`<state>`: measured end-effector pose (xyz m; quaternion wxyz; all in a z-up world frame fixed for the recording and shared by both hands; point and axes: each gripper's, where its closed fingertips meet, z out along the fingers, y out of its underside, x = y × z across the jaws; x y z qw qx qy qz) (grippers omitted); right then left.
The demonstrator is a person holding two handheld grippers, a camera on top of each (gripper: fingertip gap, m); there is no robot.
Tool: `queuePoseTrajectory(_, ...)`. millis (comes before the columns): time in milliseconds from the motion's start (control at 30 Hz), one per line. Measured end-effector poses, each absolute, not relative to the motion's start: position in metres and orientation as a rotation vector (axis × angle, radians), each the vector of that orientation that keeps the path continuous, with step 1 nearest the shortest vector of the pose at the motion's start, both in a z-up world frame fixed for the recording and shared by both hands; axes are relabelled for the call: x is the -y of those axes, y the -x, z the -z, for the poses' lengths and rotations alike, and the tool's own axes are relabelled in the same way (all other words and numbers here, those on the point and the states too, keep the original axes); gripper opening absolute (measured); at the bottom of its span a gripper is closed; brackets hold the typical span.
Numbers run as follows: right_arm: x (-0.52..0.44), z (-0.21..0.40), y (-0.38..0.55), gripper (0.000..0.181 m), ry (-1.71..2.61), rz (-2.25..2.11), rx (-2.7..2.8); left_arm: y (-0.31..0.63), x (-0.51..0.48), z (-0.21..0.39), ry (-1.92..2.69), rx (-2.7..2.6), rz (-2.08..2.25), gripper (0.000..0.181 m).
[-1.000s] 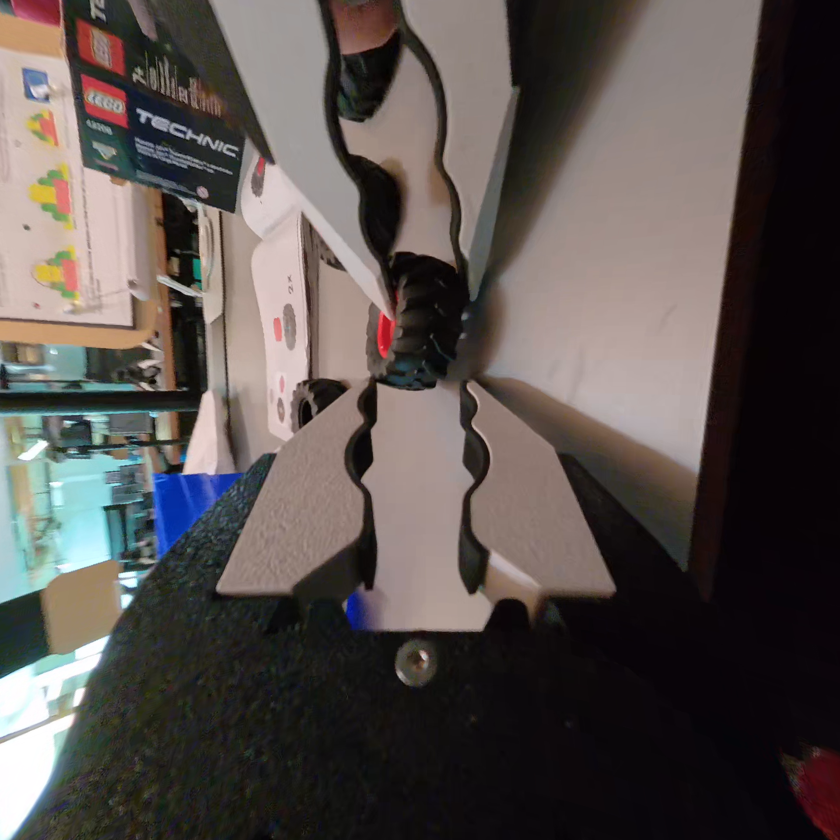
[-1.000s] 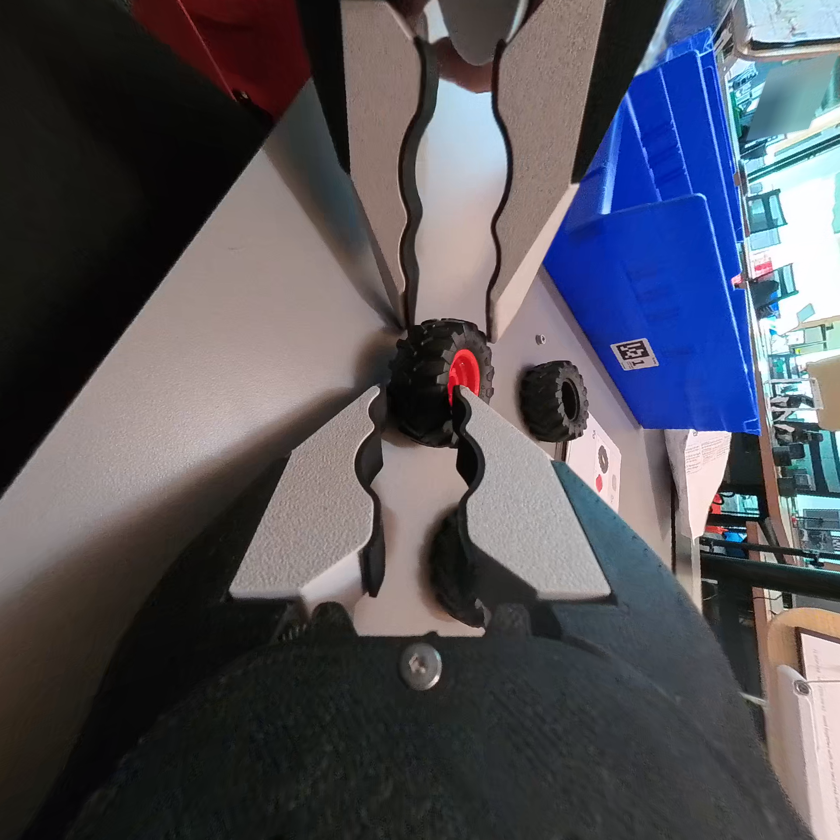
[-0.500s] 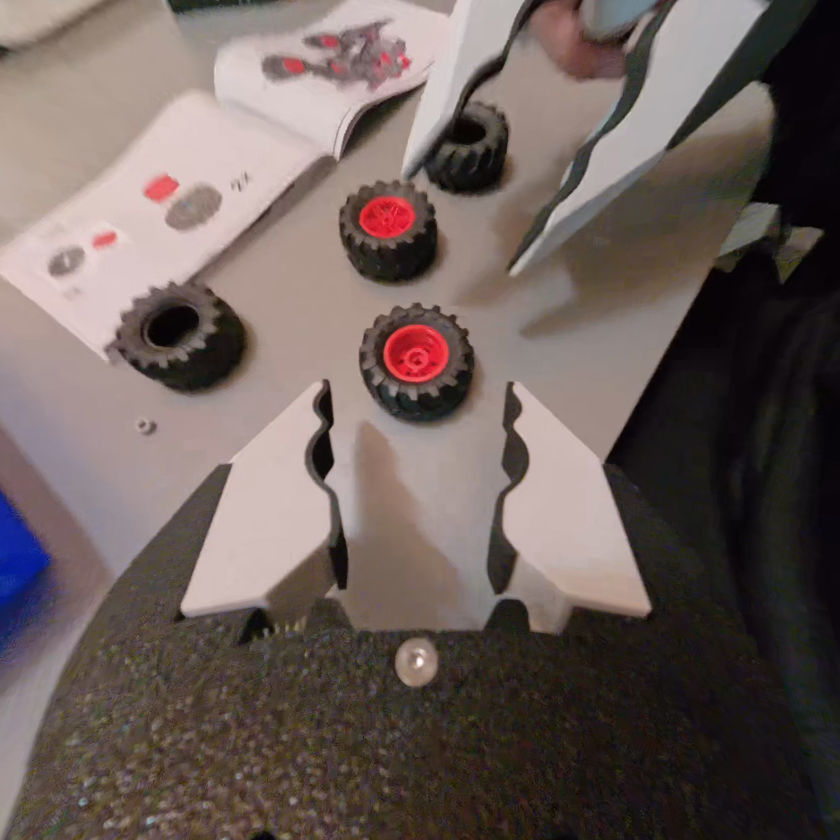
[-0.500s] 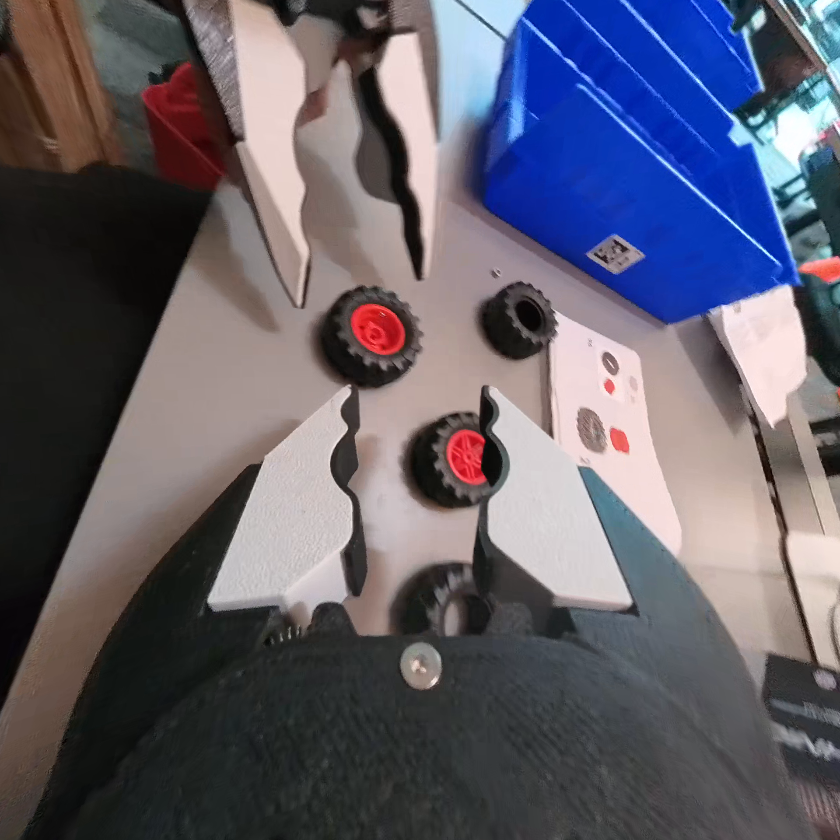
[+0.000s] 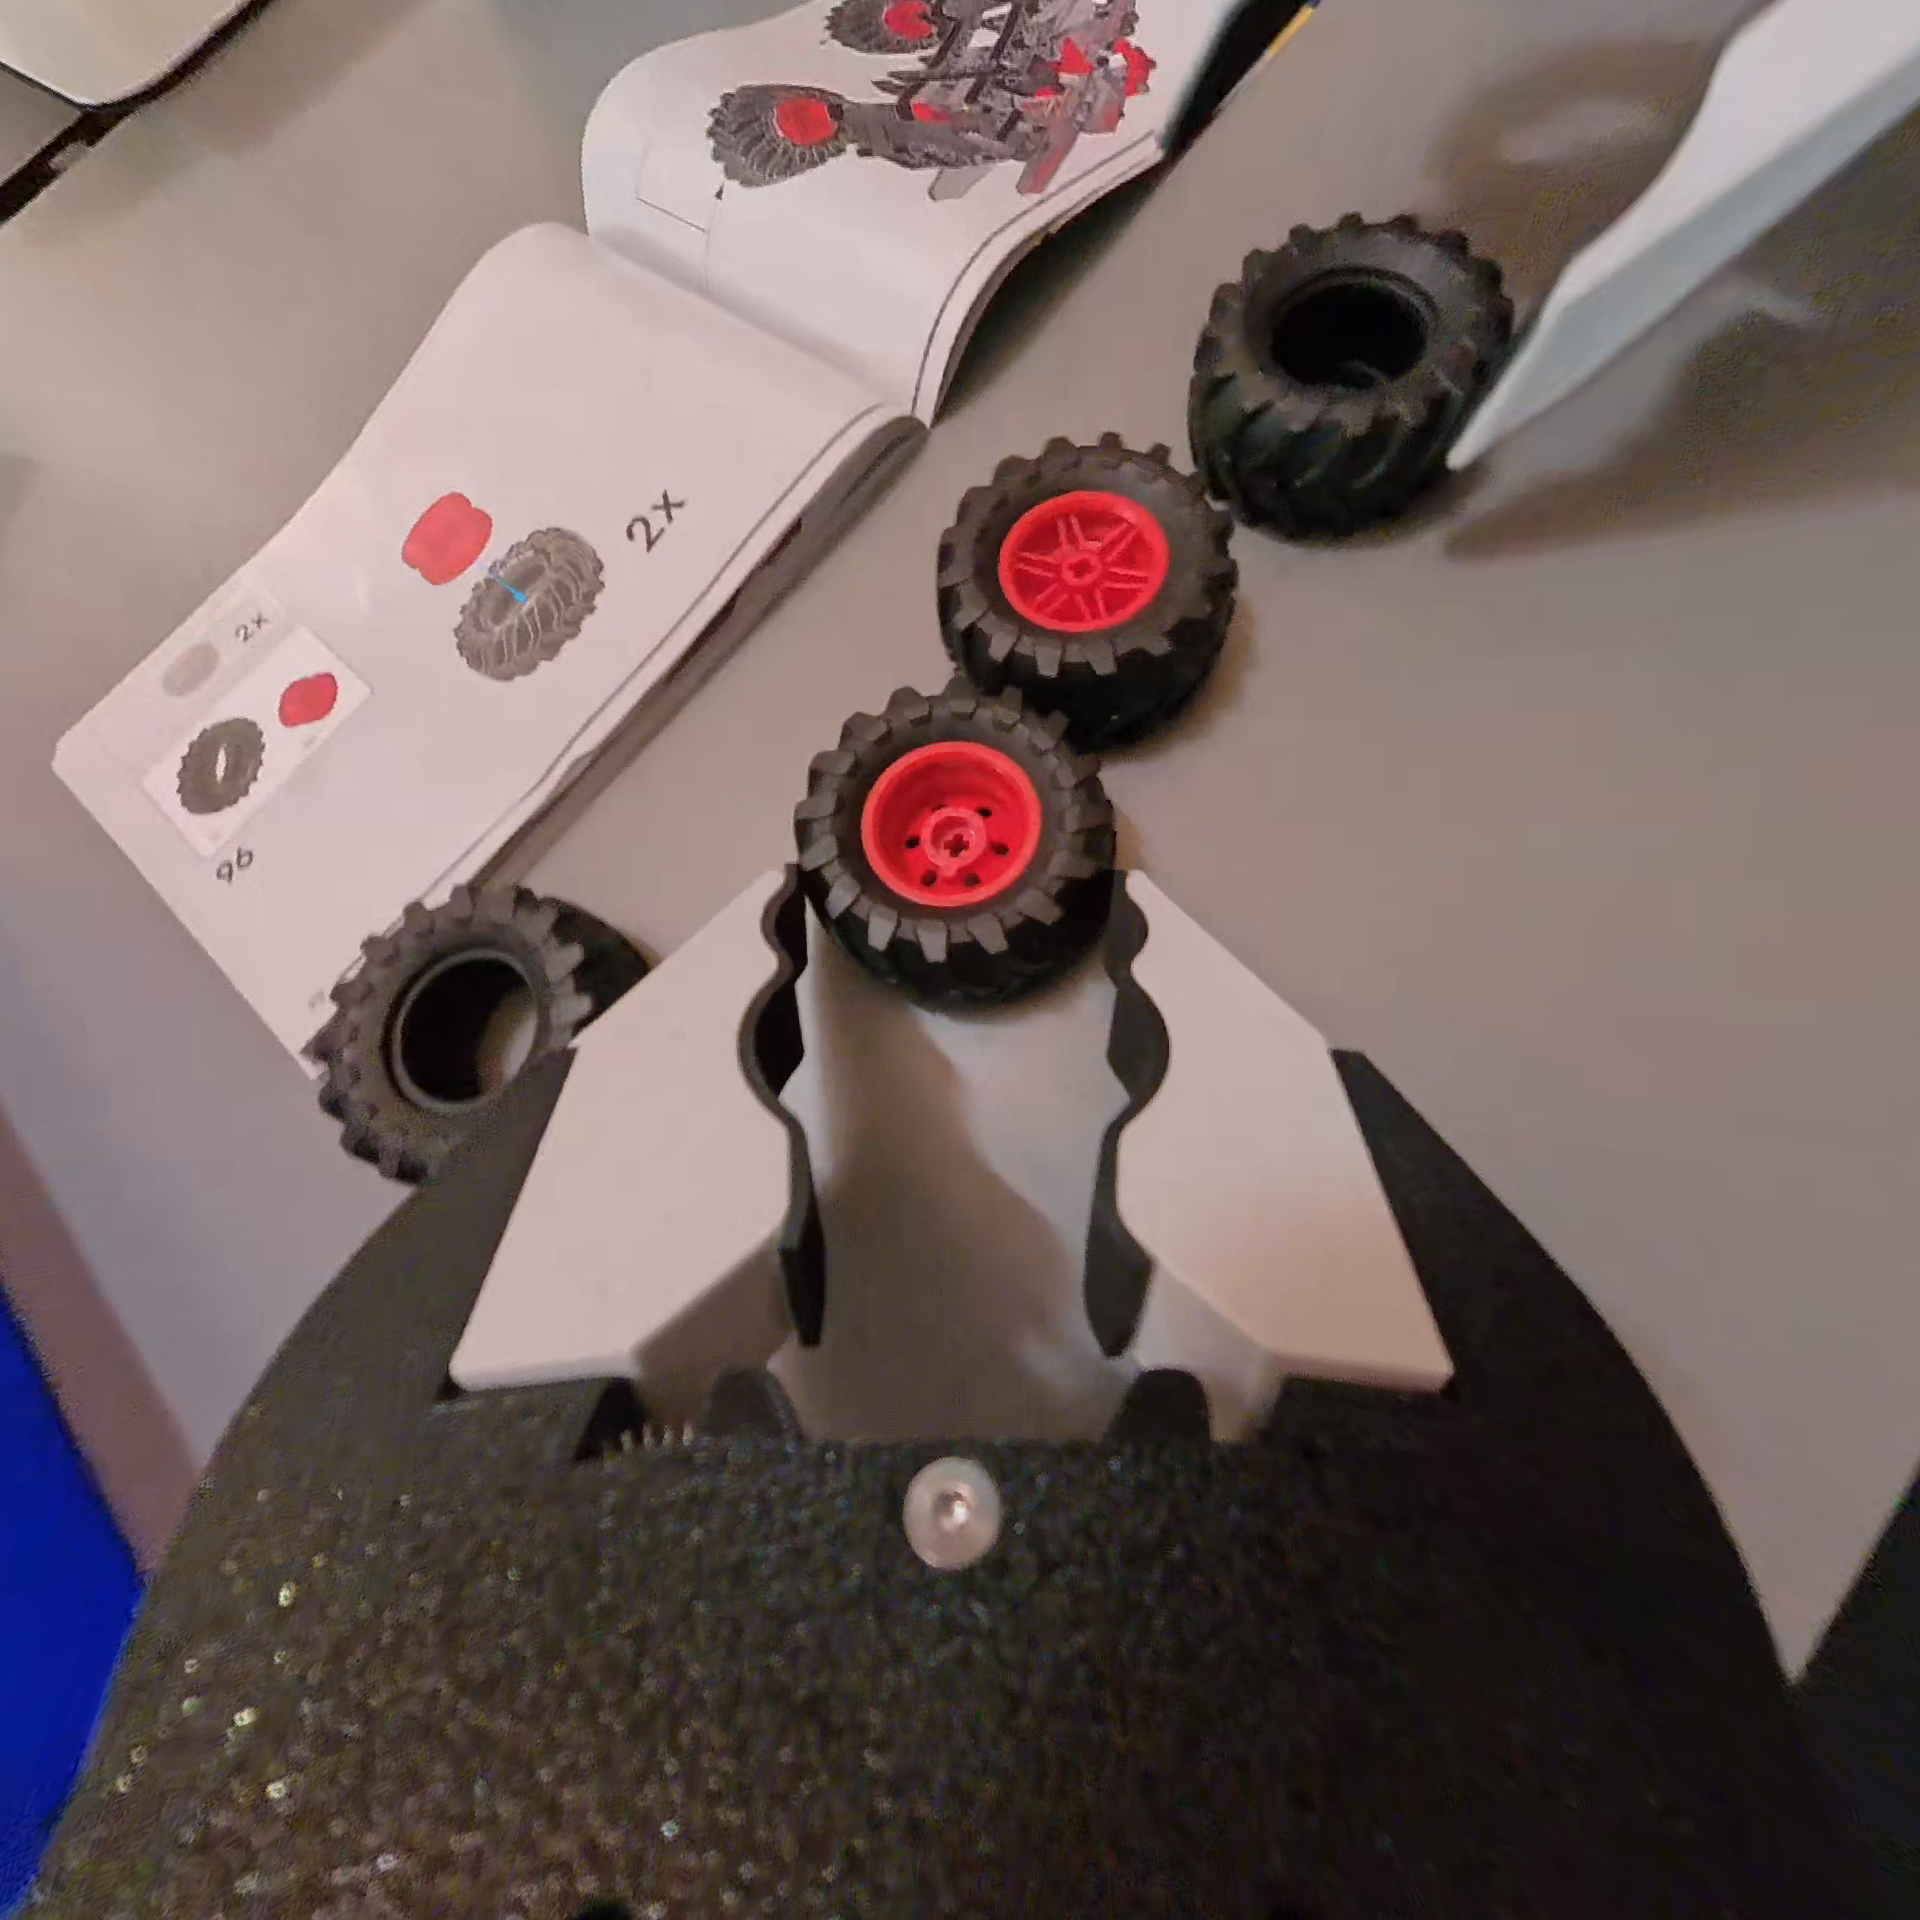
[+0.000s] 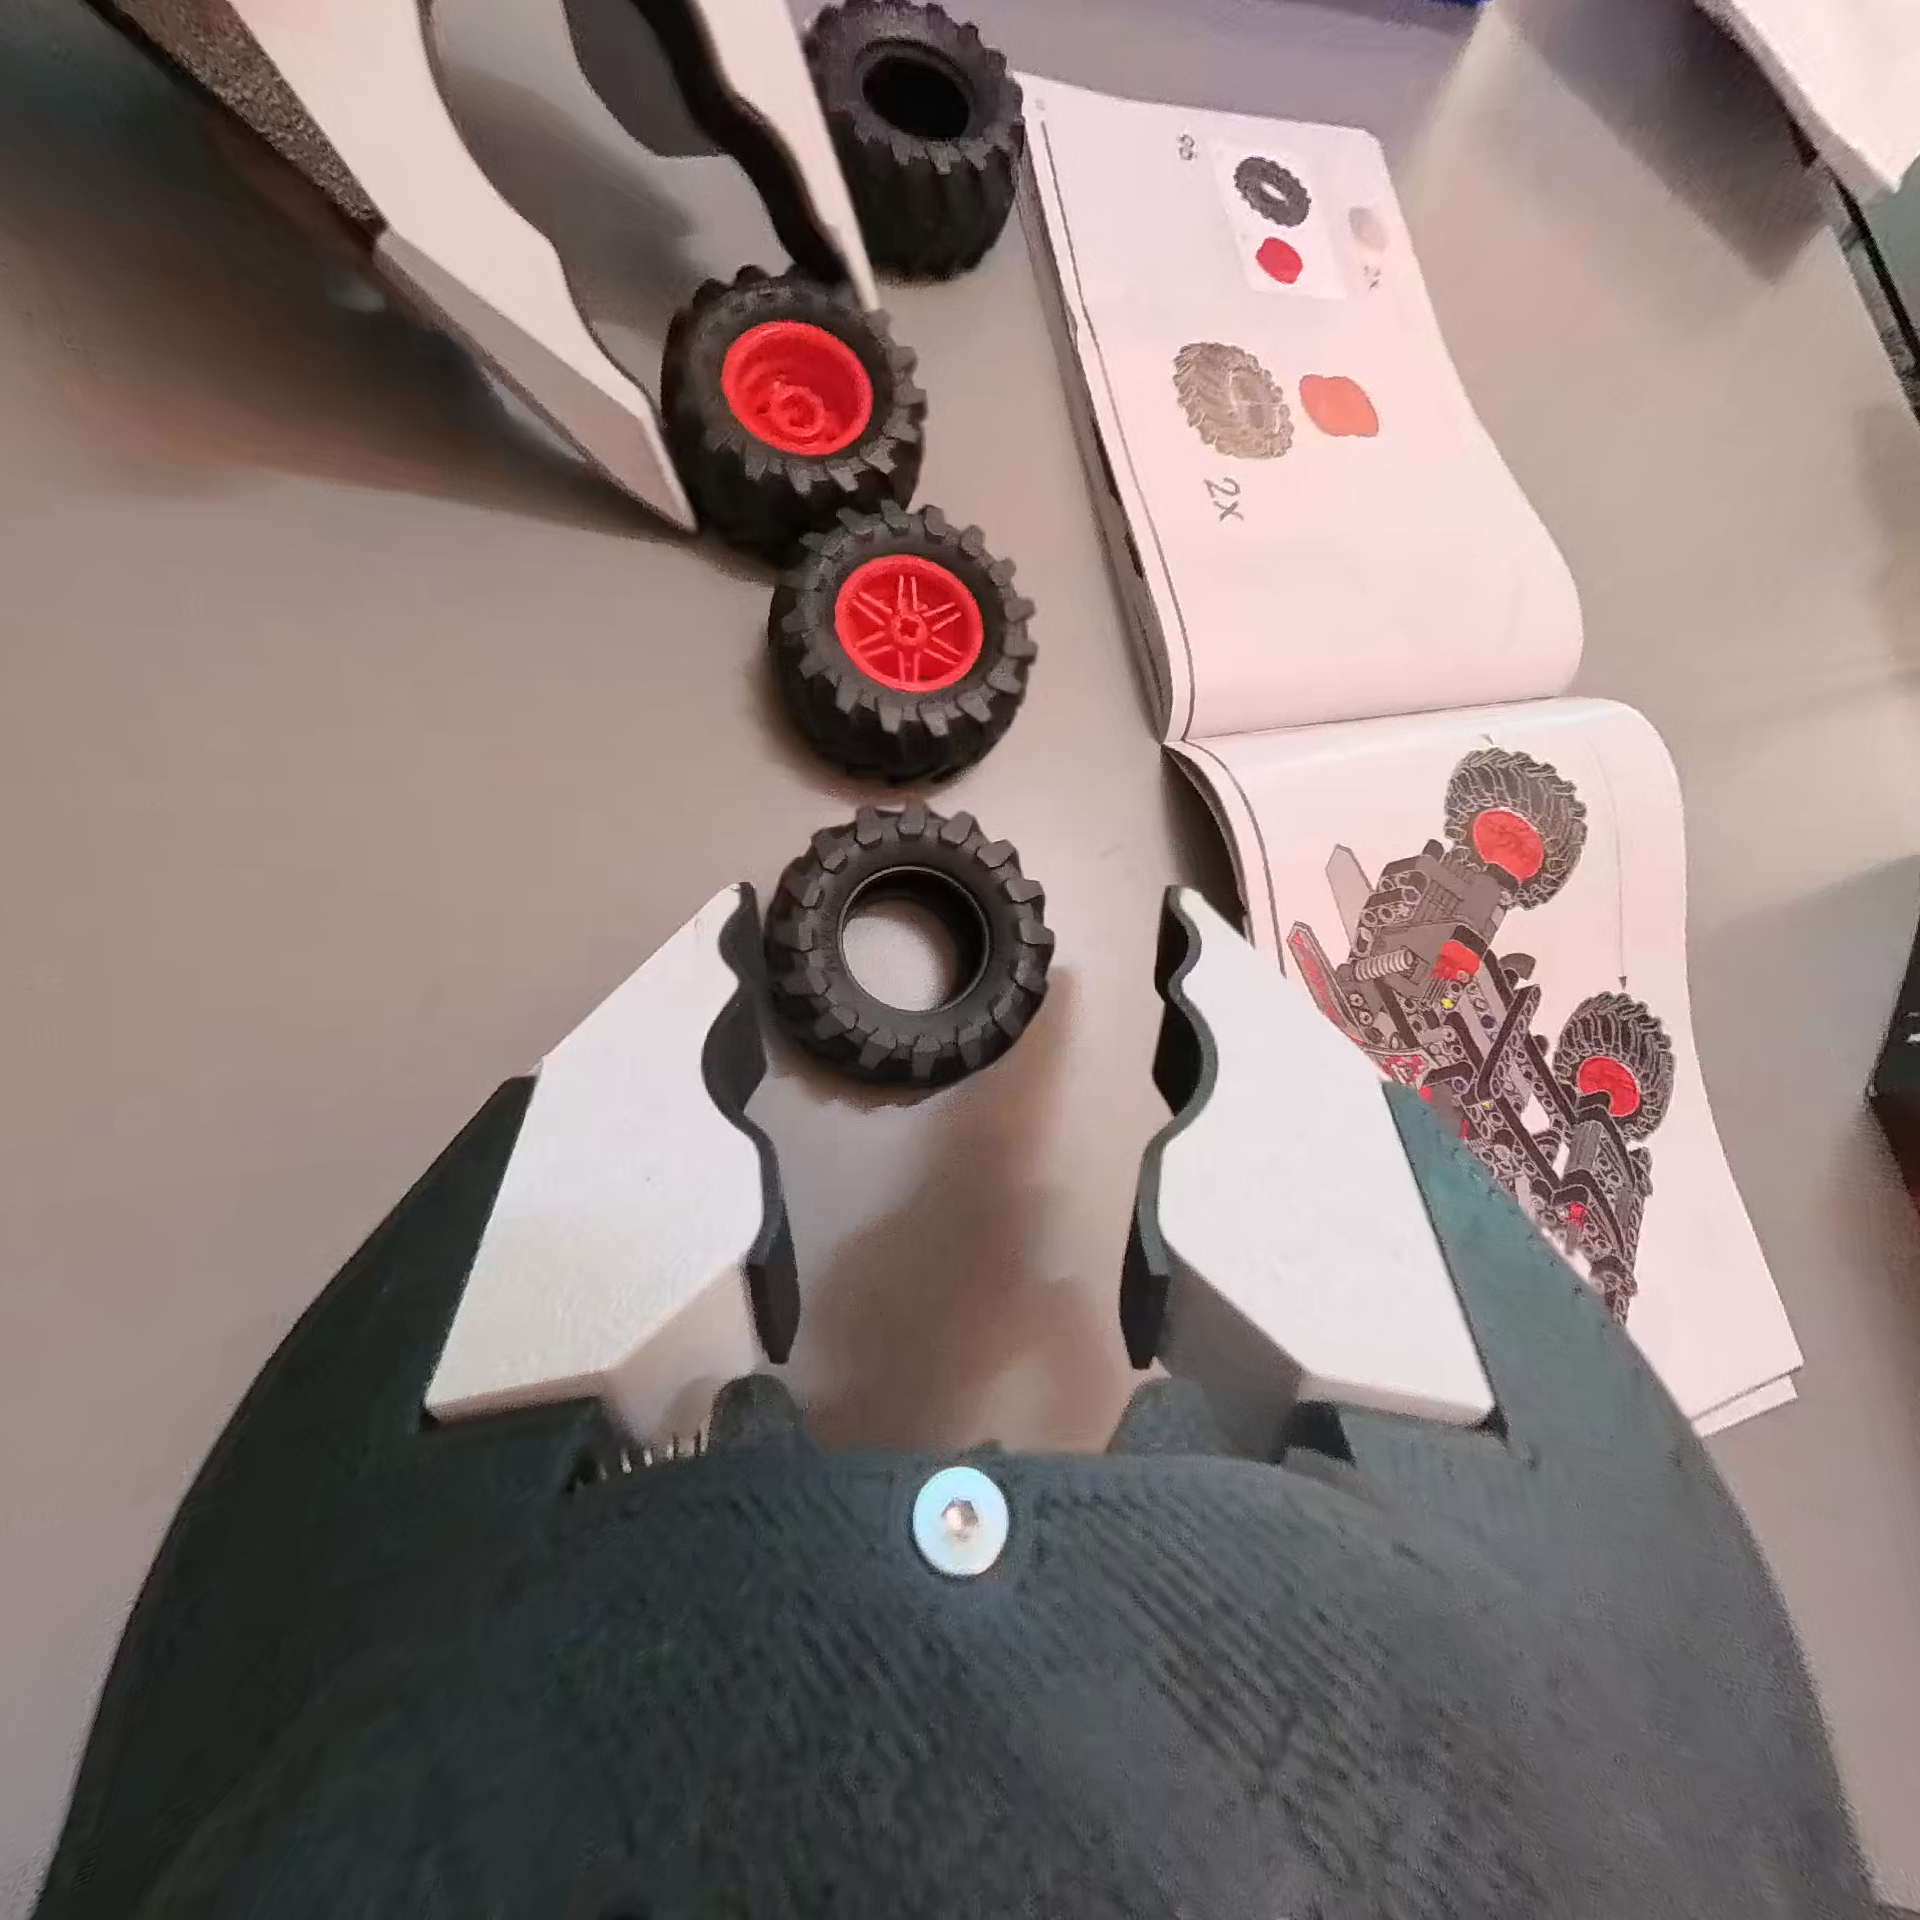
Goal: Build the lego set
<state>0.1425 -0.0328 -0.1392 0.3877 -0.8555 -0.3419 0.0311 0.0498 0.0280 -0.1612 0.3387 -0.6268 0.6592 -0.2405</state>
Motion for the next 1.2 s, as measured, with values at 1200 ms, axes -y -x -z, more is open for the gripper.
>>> queuePoseTrajectory(1200, 0.009, 0.126, -0.116, 0.068, 2.014, -0.064, 0.911, -0.062, -0.048, 0.116, 2.136, -1.133, 1.712, 0.015)
